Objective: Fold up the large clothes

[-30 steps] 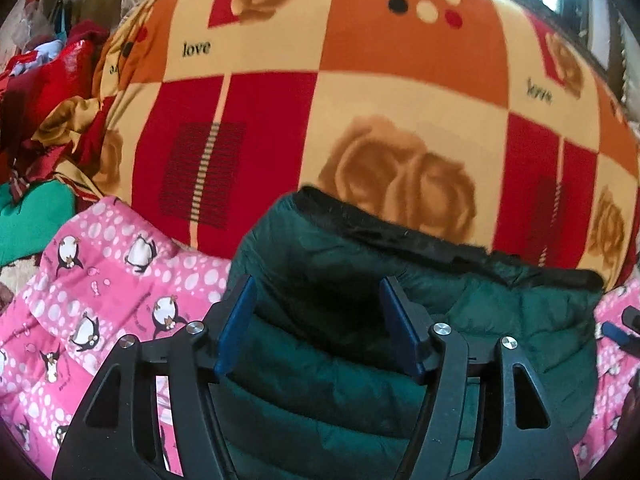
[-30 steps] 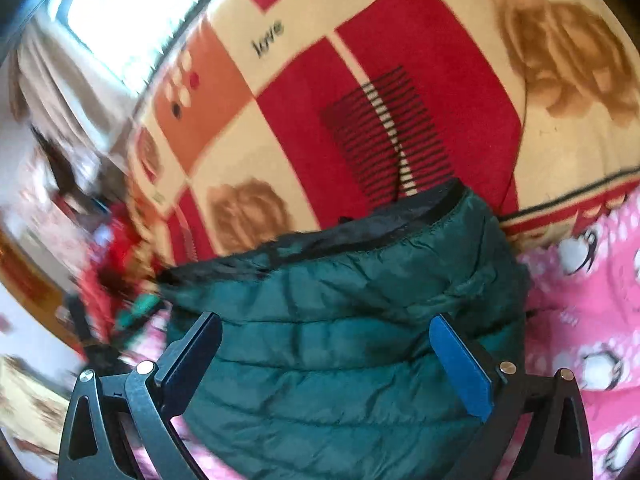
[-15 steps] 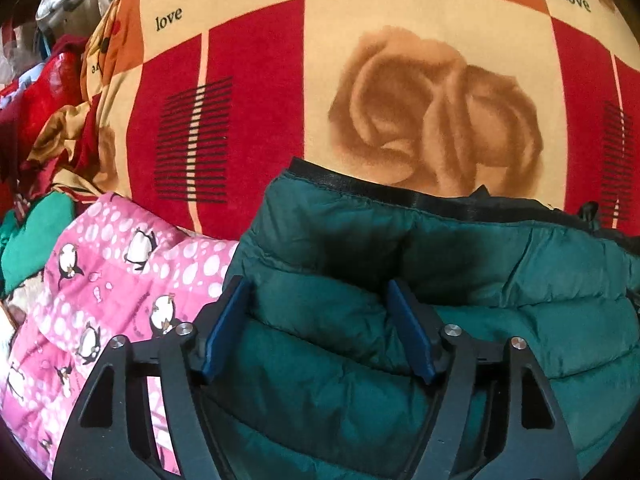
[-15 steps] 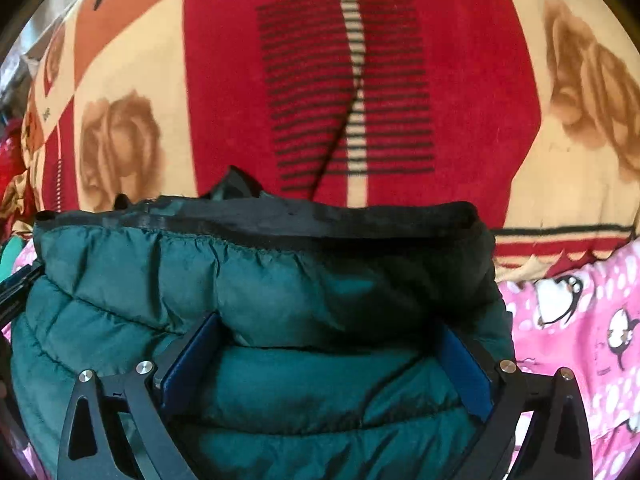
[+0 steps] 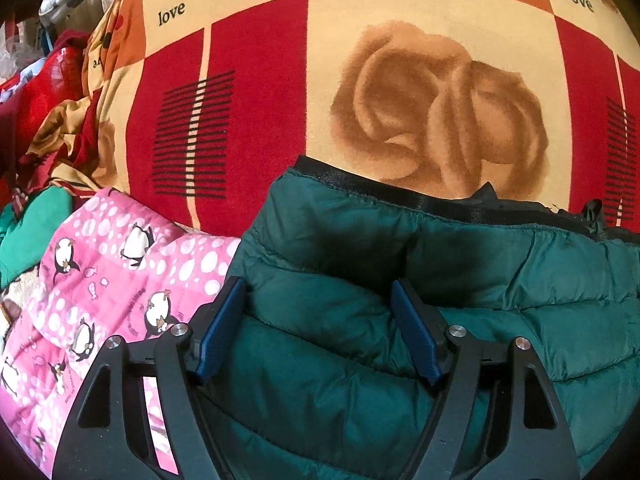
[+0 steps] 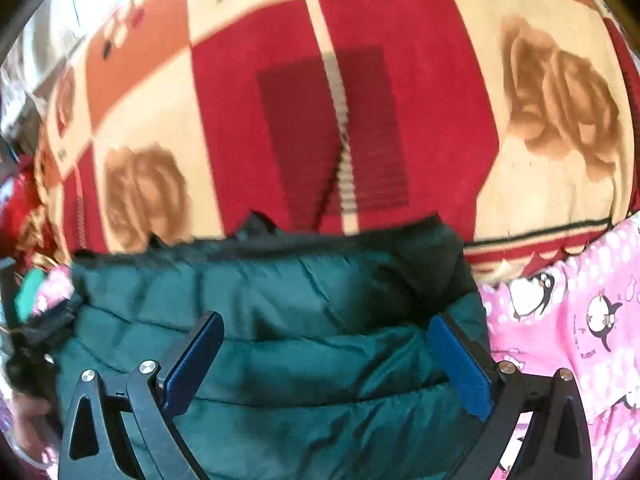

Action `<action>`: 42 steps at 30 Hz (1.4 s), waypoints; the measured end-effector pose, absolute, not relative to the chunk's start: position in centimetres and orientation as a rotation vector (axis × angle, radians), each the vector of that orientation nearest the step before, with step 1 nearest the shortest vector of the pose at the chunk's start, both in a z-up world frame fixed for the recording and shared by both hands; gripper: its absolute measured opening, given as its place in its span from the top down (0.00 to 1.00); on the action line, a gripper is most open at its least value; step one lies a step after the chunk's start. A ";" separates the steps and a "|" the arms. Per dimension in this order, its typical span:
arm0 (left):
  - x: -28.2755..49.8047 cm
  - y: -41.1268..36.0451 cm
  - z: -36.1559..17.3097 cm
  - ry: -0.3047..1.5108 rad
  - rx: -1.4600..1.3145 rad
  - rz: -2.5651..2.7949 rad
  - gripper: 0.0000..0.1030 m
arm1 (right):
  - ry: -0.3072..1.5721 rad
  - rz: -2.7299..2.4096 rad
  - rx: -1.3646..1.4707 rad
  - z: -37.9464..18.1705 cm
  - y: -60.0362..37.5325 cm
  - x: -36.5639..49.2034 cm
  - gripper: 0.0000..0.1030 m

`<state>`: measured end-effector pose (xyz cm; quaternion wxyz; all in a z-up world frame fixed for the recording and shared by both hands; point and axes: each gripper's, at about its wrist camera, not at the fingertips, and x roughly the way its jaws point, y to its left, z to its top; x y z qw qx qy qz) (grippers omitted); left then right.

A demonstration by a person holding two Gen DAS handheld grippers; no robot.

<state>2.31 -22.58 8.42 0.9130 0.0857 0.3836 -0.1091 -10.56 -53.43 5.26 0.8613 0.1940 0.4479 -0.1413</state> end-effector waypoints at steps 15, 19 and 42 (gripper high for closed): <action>1.9 -22.4 8.3 0.764 0.166 -0.229 0.25 | 0.927 -0.331 0.383 4.0 -51.9 -10.7 0.00; 1.8 -22.2 8.4 0.759 0.164 -0.229 0.25 | 0.887 -0.344 0.409 5.1 -51.7 -13.0 0.00; -4.2 -17.4 10.5 0.690 0.160 -0.275 0.24 | 0.912 -0.397 0.404 6.3 -51.1 -17.9 0.00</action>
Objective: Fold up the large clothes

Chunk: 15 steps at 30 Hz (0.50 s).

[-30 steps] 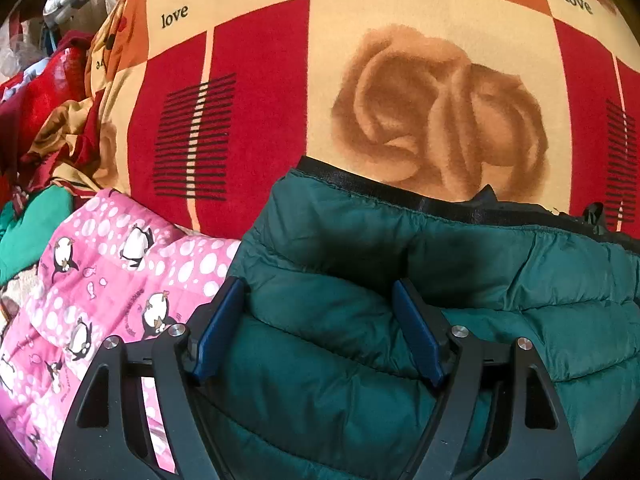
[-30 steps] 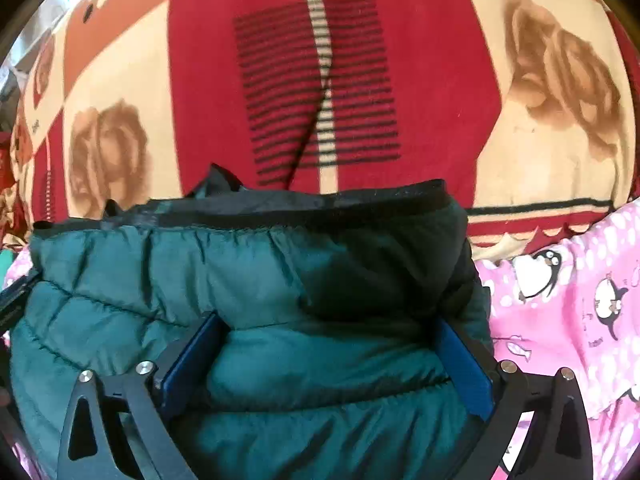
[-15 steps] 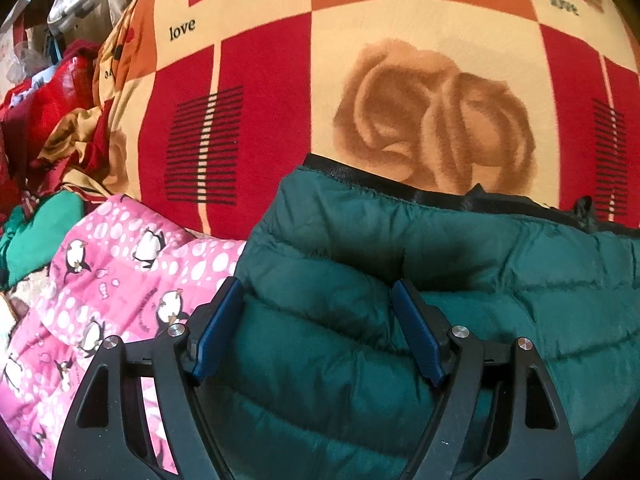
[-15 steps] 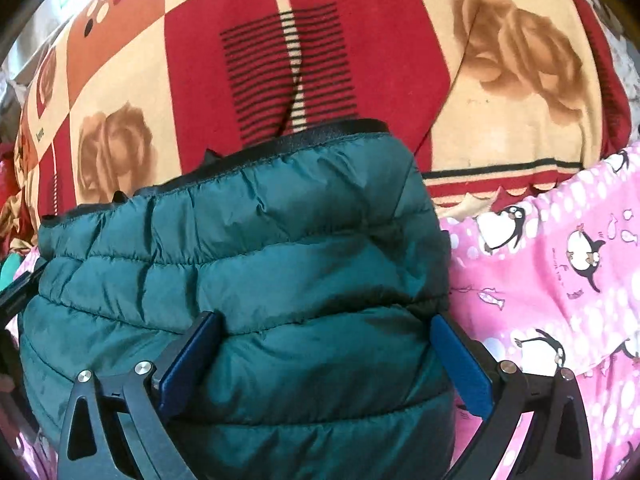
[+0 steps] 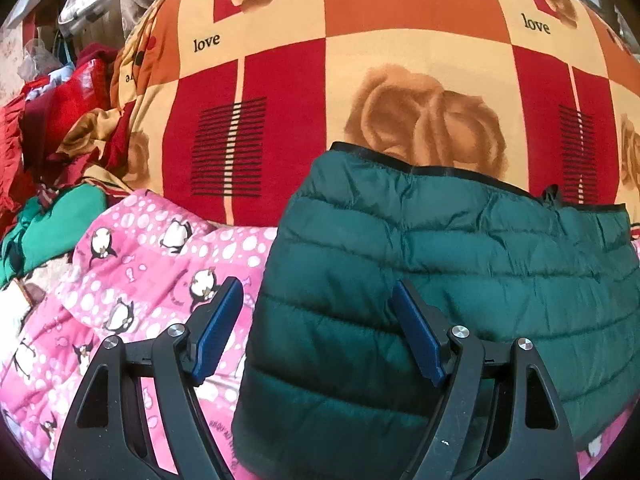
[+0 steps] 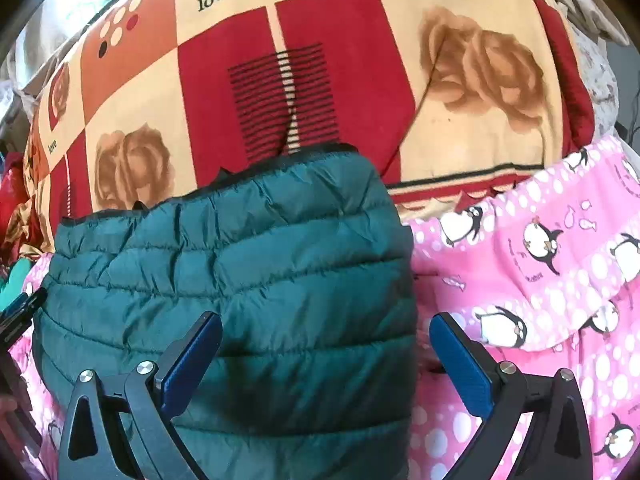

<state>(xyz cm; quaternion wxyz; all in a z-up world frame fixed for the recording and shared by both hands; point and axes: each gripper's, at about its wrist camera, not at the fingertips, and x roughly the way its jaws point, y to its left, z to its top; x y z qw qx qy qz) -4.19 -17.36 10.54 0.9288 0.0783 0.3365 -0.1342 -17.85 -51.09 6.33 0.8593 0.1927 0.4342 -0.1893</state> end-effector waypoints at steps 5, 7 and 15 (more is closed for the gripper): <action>-4.5 -16.7 10.5 0.697 0.160 -0.276 0.24 | 0.911 -0.405 0.423 6.2 -51.6 -19.0 0.00; -4.3 -16.4 10.3 0.712 0.145 -0.277 0.24 | 0.912 -0.407 0.433 6.1 -51.7 -19.3 0.00; -3.6 -15.8 9.3 0.740 0.092 -0.323 0.22 | 0.942 -0.374 0.509 4.4 -53.2 -19.3 0.00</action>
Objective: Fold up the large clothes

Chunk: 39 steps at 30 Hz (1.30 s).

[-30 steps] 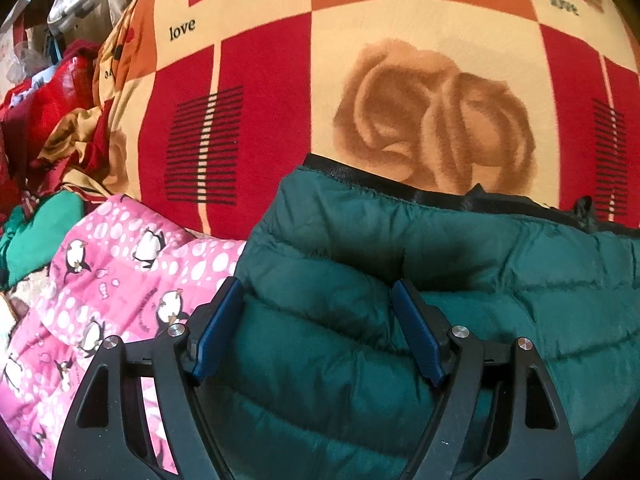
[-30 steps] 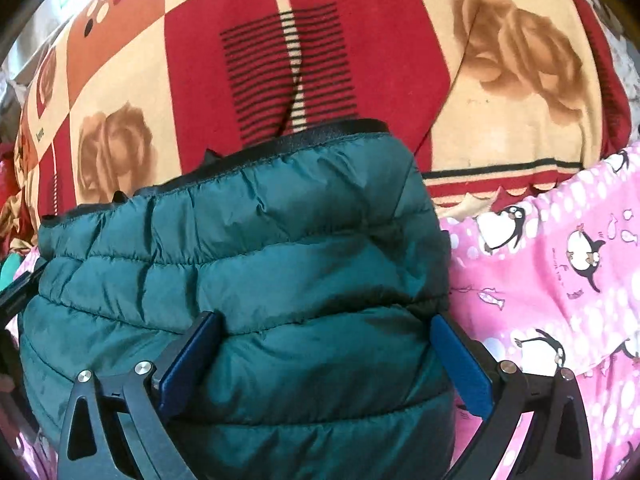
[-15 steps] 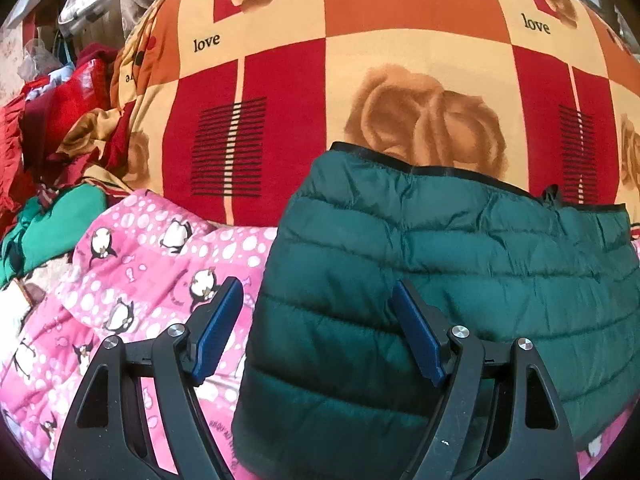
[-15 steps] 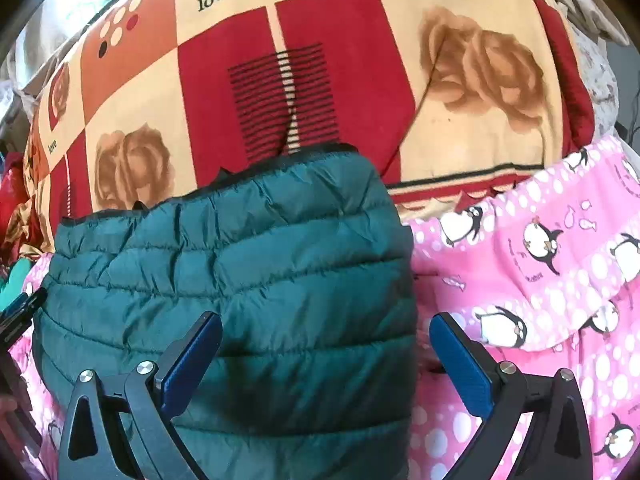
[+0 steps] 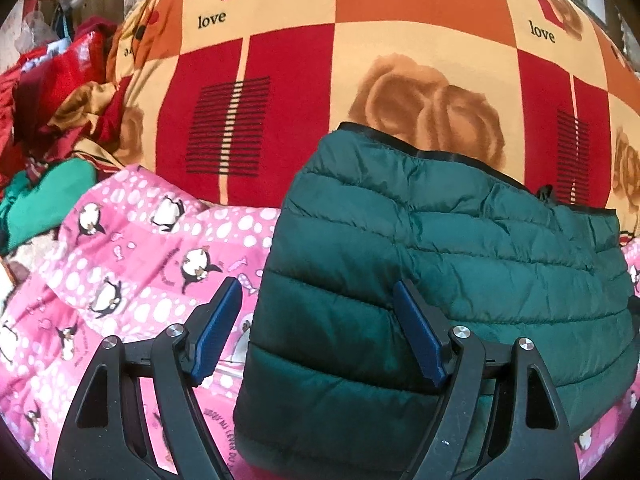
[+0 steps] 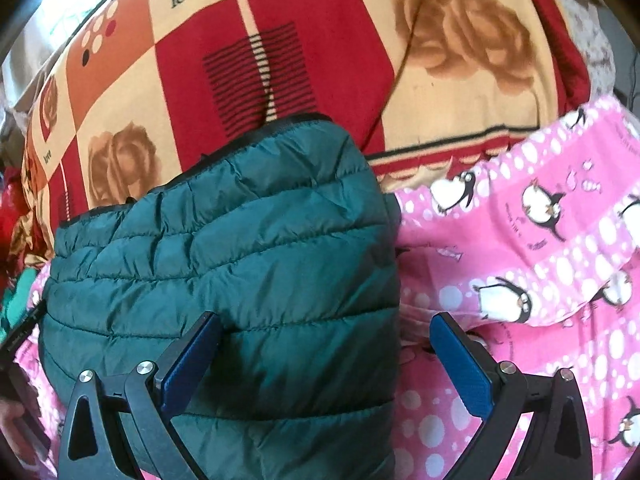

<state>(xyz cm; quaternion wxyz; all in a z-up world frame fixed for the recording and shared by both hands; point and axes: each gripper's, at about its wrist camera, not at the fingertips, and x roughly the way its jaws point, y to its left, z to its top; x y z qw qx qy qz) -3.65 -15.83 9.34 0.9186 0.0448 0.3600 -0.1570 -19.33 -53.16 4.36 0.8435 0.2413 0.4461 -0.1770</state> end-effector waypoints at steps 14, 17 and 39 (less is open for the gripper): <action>-0.9 -14.7 6.9 0.838 -0.083 -0.435 0.00 | 0.982 -0.230 0.731 0.0 -56.2 -17.5 0.00; 0.1 -14.5 6.2 0.888 -0.151 -0.476 0.00 | 1.009 -0.169 0.782 -0.9 -56.5 -16.6 0.00; -2.0 -14.2 9.6 0.963 -0.201 -0.617 0.56 | 0.868 0.031 0.846 4.1 -54.2 -18.4 0.53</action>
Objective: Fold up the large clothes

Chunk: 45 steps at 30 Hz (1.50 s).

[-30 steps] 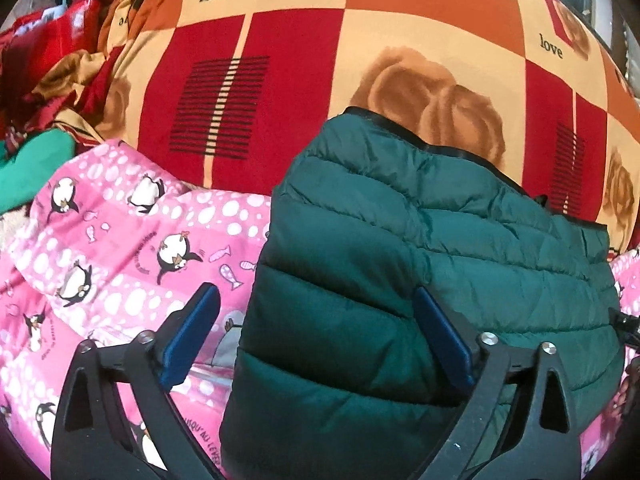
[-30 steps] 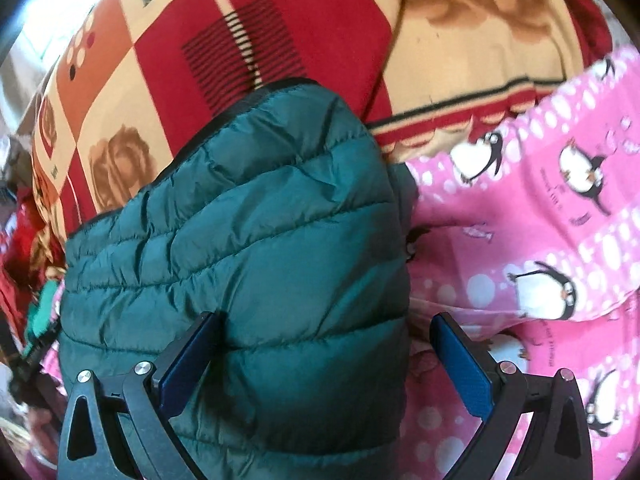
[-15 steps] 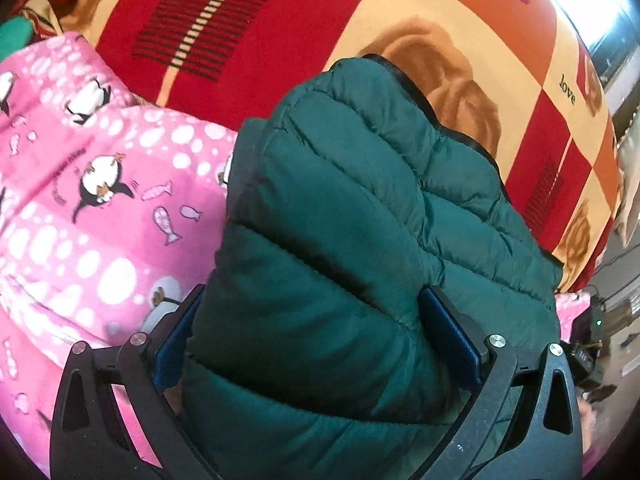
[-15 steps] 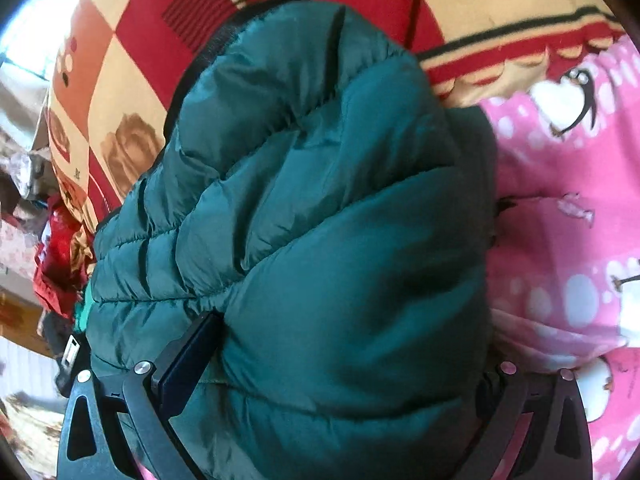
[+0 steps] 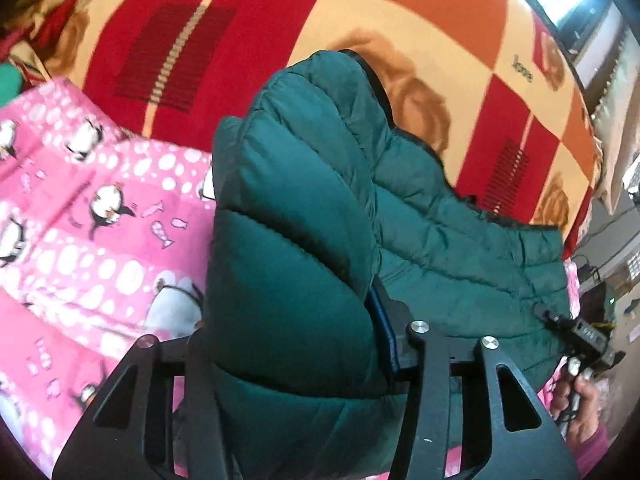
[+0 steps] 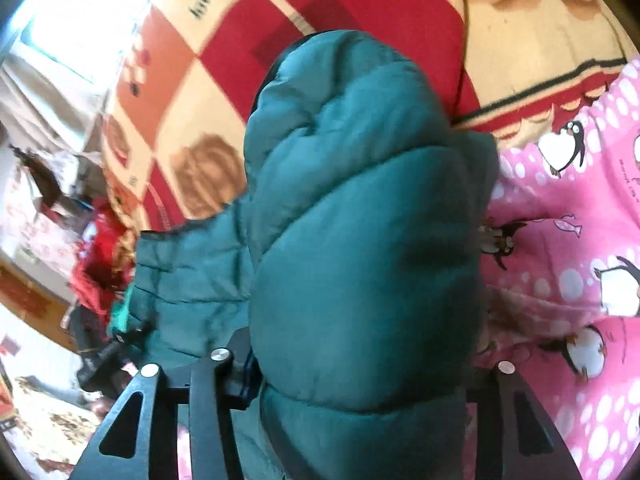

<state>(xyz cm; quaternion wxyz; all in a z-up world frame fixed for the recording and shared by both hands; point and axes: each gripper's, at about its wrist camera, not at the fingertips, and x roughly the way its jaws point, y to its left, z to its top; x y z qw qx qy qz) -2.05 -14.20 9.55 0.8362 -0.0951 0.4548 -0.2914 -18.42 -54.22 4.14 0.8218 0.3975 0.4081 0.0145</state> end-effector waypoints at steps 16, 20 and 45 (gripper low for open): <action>-16.7 -7.5 13.5 1.025 0.014 -0.699 0.49 | 0.978 0.070 0.847 8.2 -47.3 -32.2 0.41; -16.9 -7.9 9.9 1.015 0.068 -0.614 0.22 | 1.061 -0.098 0.758 4.1 -46.2 -32.4 0.18; -26.5 -12.3 14.6 0.719 0.227 -0.358 0.19 | 0.853 -0.267 0.298 14.0 -35.0 -33.5 0.12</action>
